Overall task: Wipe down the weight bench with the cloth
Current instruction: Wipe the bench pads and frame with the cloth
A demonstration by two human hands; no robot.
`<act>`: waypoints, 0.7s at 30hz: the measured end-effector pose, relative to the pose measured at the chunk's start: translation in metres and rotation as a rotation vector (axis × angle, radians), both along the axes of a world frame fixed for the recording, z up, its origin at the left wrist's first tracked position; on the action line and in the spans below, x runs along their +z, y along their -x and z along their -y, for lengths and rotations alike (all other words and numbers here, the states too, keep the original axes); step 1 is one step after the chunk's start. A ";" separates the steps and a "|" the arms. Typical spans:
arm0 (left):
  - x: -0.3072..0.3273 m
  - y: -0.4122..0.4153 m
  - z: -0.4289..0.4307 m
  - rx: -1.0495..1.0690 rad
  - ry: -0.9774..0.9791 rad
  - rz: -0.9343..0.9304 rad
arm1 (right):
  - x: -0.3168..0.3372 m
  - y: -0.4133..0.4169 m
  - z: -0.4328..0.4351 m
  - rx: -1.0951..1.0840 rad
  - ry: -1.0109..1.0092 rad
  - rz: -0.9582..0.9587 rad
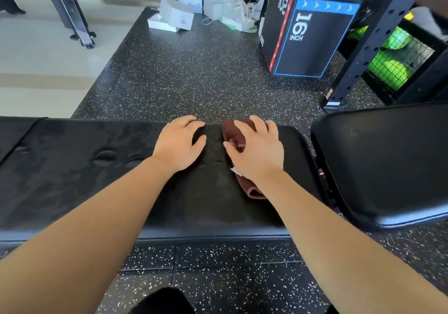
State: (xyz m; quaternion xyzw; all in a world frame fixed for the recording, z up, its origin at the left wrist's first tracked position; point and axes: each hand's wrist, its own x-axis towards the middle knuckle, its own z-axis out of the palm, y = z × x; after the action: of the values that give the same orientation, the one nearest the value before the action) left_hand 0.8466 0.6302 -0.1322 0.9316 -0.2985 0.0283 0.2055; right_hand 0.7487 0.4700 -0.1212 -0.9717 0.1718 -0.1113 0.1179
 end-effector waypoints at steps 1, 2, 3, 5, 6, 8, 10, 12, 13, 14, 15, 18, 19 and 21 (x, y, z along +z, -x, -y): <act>-0.001 -0.005 0.001 0.006 0.004 0.004 | 0.000 -0.010 0.001 -0.007 0.003 -0.009; -0.003 -0.008 0.002 0.014 0.011 0.014 | 0.000 -0.019 0.003 -0.014 0.006 -0.014; -0.004 -0.010 0.002 0.022 0.018 0.027 | 0.000 -0.026 0.004 -0.020 0.006 -0.018; -0.008 -0.010 0.002 0.018 0.028 0.052 | 0.000 -0.034 0.007 -0.023 0.008 -0.019; -0.009 -0.009 0.002 0.012 0.034 0.057 | 0.000 -0.035 0.007 -0.021 0.018 -0.009; -0.009 -0.009 0.002 0.024 0.048 0.047 | -0.001 -0.033 0.005 -0.011 0.039 0.012; -0.007 -0.009 0.002 0.047 0.057 0.035 | -0.002 -0.027 0.002 -0.003 0.033 0.018; -0.004 -0.009 0.004 0.055 0.048 0.014 | -0.003 -0.021 0.001 -0.001 0.018 0.020; -0.003 -0.009 0.005 0.059 0.041 -0.004 | -0.003 -0.020 0.002 -0.006 0.012 0.024; -0.002 -0.010 0.004 0.061 0.035 -0.026 | -0.003 -0.021 0.002 -0.014 0.007 0.028; -0.002 -0.010 0.004 0.065 0.029 -0.048 | -0.003 -0.021 0.002 -0.023 0.007 0.028; 0.000 -0.010 0.004 0.084 -0.005 -0.090 | -0.001 -0.027 0.002 -0.034 0.006 0.013; 0.001 -0.010 0.004 0.084 -0.015 -0.100 | 0.000 -0.028 0.001 -0.040 0.001 0.004; 0.002 -0.010 0.005 0.079 -0.023 -0.116 | 0.001 -0.029 0.001 -0.046 -0.018 -0.013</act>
State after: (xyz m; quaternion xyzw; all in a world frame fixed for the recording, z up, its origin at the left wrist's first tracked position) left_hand 0.8562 0.6257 -0.1298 0.9450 -0.2494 -0.0211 0.2106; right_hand 0.7773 0.4695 -0.1198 -0.9671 0.1958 -0.1063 0.1230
